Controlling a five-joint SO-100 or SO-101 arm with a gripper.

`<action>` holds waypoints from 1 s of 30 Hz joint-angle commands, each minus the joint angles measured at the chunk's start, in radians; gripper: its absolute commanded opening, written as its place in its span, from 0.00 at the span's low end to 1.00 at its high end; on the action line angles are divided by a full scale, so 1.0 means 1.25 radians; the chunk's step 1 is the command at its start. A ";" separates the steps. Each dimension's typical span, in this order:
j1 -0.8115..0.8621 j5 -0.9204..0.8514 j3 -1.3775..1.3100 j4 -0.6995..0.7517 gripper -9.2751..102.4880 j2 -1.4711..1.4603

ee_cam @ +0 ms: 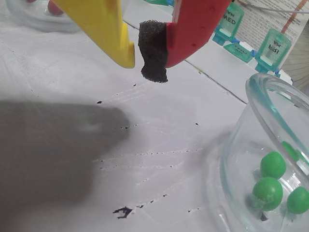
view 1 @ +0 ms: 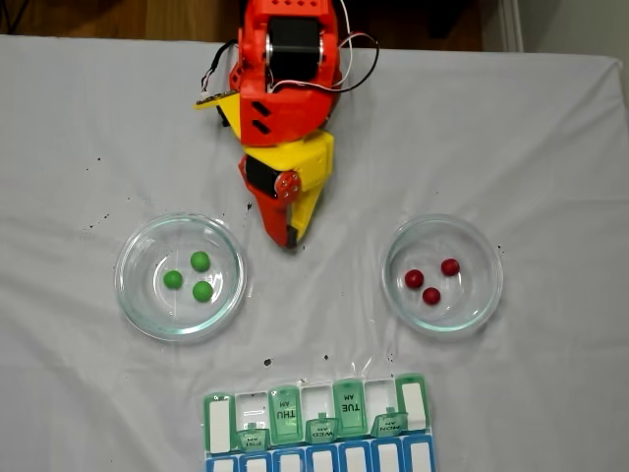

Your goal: Sort medicines into box.

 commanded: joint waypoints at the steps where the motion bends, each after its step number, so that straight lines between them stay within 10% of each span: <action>1: 0.000 0.076 -0.013 0.025 0.12 -0.006; 30: -0.044 -0.039 -0.013 0.002 0.08 -0.006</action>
